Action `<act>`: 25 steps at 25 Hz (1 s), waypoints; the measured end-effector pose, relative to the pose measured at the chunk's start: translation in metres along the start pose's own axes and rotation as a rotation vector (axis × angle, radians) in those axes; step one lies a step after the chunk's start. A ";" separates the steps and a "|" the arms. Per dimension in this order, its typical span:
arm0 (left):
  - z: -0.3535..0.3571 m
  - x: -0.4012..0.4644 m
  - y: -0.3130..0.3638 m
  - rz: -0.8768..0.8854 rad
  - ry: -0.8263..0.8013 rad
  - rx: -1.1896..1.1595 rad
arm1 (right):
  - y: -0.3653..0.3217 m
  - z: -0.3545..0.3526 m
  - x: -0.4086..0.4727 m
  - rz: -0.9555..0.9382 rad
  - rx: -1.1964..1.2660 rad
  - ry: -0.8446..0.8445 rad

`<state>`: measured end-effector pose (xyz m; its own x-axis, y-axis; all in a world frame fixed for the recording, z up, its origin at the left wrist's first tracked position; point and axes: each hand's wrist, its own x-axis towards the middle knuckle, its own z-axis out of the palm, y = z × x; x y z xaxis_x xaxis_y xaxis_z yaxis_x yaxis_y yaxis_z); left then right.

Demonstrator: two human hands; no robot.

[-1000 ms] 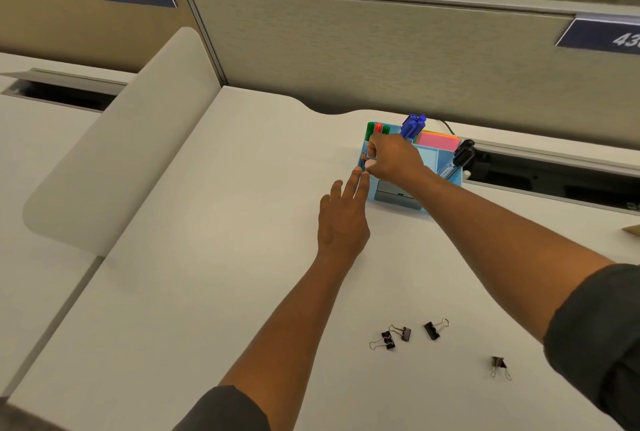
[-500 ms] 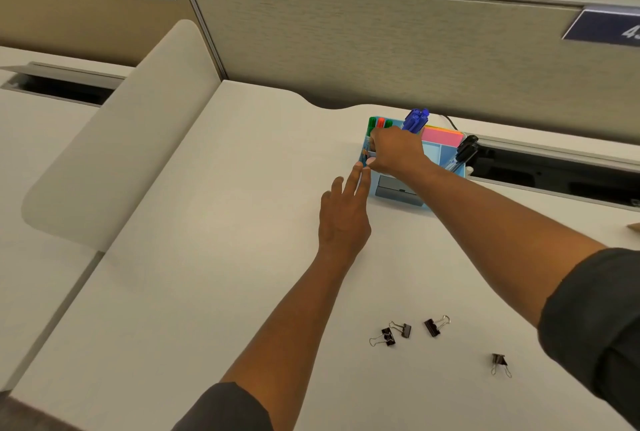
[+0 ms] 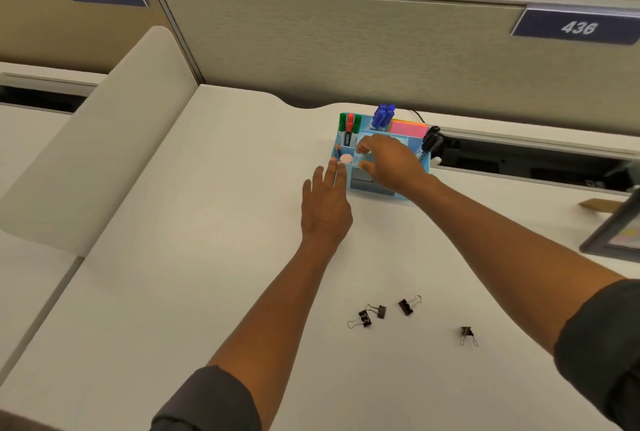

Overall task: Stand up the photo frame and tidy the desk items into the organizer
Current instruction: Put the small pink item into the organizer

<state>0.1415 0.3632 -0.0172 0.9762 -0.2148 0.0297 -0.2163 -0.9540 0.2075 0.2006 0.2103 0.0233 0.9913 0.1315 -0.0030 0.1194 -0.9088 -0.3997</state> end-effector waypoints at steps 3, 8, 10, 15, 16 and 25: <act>0.015 -0.013 0.008 0.068 0.189 0.012 | 0.017 0.003 -0.023 -0.020 -0.077 0.024; 0.031 -0.019 0.023 0.060 -0.115 -0.036 | 0.035 0.002 -0.036 -0.081 -0.223 -0.057; 0.035 -0.014 0.025 0.059 -0.164 0.019 | 0.039 -0.001 -0.034 -0.072 -0.219 -0.095; 0.039 -0.003 0.031 0.073 -0.177 0.047 | 0.049 0.000 -0.032 -0.135 -0.228 -0.119; 0.038 -0.002 0.032 0.074 -0.162 0.045 | 0.052 0.001 -0.031 -0.151 -0.230 -0.122; 0.039 0.003 0.036 0.072 -0.160 0.051 | 0.059 -0.004 -0.028 -0.204 -0.215 -0.139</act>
<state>0.1359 0.3200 -0.0477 0.9439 -0.3097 -0.1145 -0.2901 -0.9435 0.1603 0.1801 0.1516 0.0040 0.9305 0.3587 -0.0739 0.3381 -0.9190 -0.2027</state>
